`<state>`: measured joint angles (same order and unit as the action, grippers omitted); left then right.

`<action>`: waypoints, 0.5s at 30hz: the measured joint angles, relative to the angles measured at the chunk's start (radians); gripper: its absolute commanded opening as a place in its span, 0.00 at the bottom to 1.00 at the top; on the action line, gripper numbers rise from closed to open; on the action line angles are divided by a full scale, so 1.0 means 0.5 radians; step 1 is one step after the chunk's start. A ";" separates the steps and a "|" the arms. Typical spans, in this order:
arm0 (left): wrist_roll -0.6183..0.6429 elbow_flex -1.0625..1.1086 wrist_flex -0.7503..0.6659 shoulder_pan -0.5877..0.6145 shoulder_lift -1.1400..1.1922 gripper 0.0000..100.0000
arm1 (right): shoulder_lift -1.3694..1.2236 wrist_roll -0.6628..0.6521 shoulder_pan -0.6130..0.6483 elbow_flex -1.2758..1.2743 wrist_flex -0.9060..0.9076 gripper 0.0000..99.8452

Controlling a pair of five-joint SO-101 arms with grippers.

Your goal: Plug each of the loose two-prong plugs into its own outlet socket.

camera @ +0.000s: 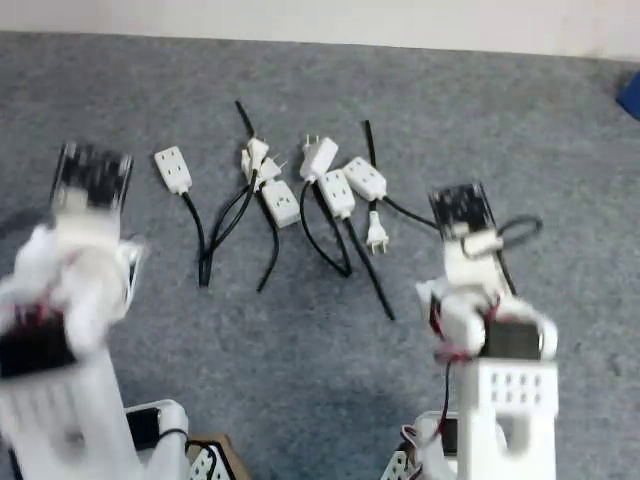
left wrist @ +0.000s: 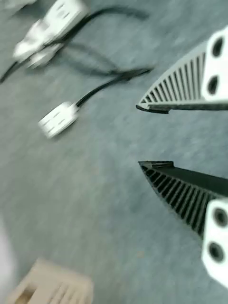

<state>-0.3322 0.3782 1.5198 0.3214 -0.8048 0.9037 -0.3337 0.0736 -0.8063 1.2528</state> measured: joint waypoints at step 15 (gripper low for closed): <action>0.003 -1.433 0.221 -0.117 2.007 0.24 | -1.706 0.270 0.157 0.433 -0.371 0.07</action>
<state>-0.3307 -0.3383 1.6303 0.2631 0.1987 0.0506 -0.1987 0.1519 -0.5900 1.0671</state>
